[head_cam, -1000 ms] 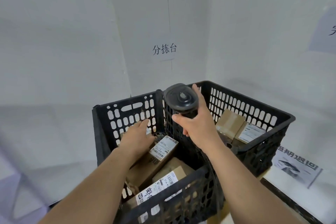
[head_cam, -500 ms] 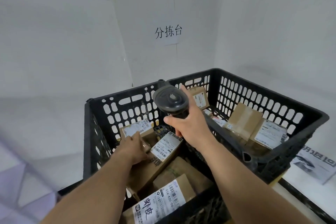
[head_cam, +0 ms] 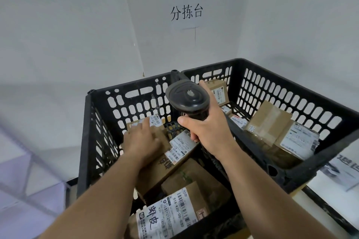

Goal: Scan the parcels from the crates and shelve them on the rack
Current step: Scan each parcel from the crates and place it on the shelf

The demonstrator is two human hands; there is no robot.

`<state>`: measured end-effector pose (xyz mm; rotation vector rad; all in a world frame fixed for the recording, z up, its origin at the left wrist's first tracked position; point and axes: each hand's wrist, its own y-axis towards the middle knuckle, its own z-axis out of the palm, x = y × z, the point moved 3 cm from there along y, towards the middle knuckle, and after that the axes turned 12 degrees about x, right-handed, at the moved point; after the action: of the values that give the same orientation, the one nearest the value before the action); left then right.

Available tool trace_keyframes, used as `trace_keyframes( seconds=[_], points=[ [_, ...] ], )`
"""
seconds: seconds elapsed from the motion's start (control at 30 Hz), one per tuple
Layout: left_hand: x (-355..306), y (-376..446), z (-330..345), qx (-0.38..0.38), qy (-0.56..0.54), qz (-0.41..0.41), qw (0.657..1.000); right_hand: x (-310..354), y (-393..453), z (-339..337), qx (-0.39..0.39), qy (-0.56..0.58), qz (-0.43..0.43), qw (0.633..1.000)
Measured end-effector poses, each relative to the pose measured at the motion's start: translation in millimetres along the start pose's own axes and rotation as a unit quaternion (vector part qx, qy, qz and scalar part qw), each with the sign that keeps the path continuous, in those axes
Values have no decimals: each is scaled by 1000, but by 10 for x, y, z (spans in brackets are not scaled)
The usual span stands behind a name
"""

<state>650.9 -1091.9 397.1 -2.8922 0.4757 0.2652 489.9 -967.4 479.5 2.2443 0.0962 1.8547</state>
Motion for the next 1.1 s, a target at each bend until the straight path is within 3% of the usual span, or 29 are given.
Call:
trace_keyframes(
  seconds=[0.07, 0.2, 0.7, 0.93, 1.1],
  points=[
    [-51, 14, -83, 16, -2, 14, 1000, 0, -1, 5, 1, -3, -5, 1000],
    [54, -44, 42, 166, 60, -18, 984, 18, -13, -10, -4, -3, -3, 1000],
    [34, -42, 67, 120, 28, -29, 992, -13, -15, 10, -8, -18, 6, 1000],
    [57, -68, 32, 156, -96, -18, 983, -15, -18, 23, -4, -16, 4, 1000],
    [112, -70, 37, 166, -73, -57, 982, -12, -26, 21, -4, -15, 0, 1000]
  ],
)
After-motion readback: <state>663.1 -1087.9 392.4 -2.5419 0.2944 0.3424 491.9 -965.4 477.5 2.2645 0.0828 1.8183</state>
